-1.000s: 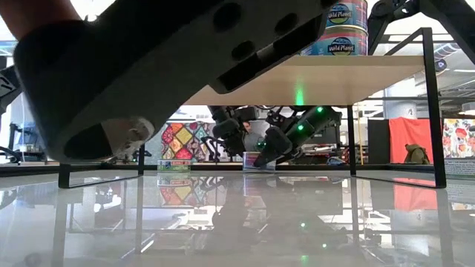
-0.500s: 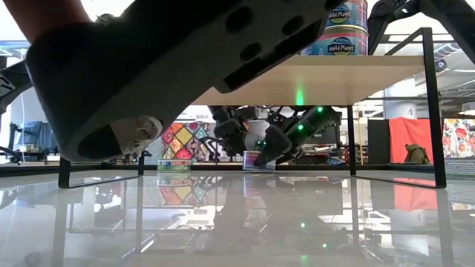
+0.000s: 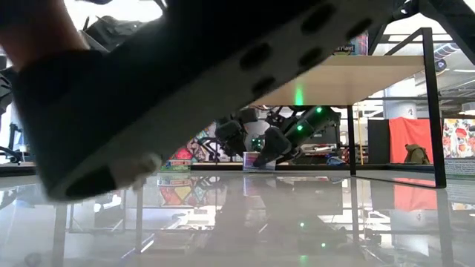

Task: Stack canned seafood by type on shelf
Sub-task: Stack the blue-pink tuna can on top of the other blue-pink tuna can on the shelf

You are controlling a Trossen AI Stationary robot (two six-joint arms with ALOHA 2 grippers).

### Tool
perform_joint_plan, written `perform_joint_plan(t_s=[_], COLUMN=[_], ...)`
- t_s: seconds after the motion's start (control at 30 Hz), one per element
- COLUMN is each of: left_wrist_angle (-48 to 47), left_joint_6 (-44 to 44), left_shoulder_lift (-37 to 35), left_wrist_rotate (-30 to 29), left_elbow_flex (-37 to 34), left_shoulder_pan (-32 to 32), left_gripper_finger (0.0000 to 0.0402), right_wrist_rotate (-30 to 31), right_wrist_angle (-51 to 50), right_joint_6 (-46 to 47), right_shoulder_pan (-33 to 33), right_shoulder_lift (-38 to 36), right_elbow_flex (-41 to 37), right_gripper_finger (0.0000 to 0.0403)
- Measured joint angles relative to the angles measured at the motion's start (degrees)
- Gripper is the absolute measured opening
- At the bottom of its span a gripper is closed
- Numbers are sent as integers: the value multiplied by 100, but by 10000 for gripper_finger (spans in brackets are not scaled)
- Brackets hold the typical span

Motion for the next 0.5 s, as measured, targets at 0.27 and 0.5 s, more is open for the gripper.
perform_joint_plan(t_s=[0.27,0.5], left_wrist_angle=[30,27], left_joint_6=[-68,-70], left_shoulder_lift=[28,30], left_wrist_rotate=[11,-45], left_elbow_flex=[0,0], left_shoulder_pan=[-26,-26], left_gripper_finger=[0,0], right_wrist_rotate=[-17,-12], right_wrist_angle=[-83,-148], right_joint_6=[-84,-3], right_shoulder_pan=[0,0], right_shoulder_lift=[0,-2], right_elbow_flex=[0,20], right_gripper_finger=[399,359])
